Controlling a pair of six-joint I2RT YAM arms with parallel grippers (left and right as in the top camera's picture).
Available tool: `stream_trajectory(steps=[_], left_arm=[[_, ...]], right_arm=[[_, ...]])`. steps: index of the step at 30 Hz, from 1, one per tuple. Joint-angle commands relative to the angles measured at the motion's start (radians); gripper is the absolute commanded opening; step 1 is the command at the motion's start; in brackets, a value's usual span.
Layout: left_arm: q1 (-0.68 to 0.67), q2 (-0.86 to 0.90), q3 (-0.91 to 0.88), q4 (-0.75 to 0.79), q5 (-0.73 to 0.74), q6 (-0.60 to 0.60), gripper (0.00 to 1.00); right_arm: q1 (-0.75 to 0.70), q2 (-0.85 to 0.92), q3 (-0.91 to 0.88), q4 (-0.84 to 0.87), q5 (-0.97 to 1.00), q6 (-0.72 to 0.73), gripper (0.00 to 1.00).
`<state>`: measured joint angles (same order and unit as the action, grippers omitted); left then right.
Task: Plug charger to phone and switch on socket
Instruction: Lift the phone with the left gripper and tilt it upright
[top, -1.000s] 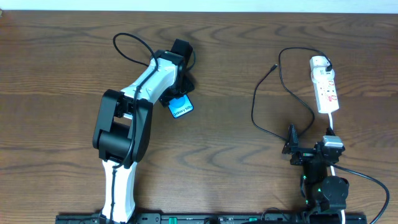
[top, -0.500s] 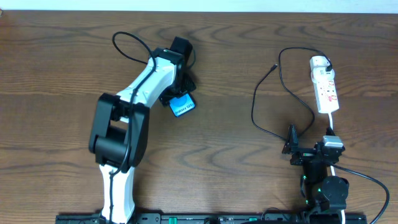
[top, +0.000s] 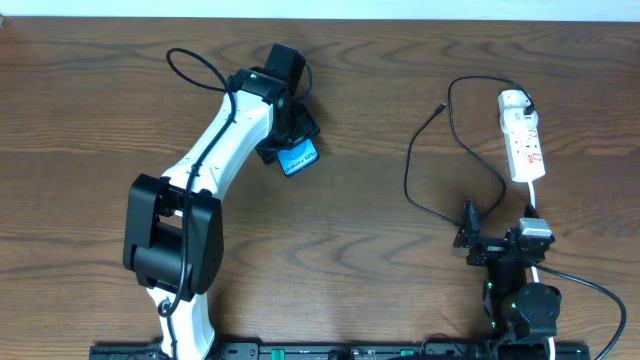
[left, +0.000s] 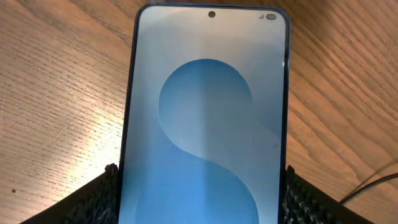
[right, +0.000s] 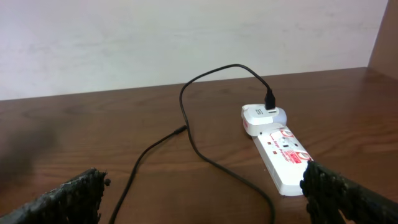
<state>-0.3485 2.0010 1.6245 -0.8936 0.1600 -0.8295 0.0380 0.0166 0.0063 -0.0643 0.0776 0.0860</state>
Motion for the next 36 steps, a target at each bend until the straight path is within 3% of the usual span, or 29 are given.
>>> stream_trajectory(steps=[1, 11, 36], left_arm=[[0.0, -0.021, -0.003, -0.004, 0.012, 0.025, 0.71], [-0.008, -0.02, -0.024, -0.023, -0.097, 0.028, 0.71], [-0.03, 0.014, -0.275, 0.114, -0.101, 0.023, 0.71]], right_arm=[[0.005, -0.009, -0.001, -0.004, -0.002, -0.013, 0.99], [0.005, -0.009, -0.001, -0.004, -0.002, -0.013, 0.99], [0.005, -0.009, -0.001, -0.004, -0.002, -0.013, 0.99]])
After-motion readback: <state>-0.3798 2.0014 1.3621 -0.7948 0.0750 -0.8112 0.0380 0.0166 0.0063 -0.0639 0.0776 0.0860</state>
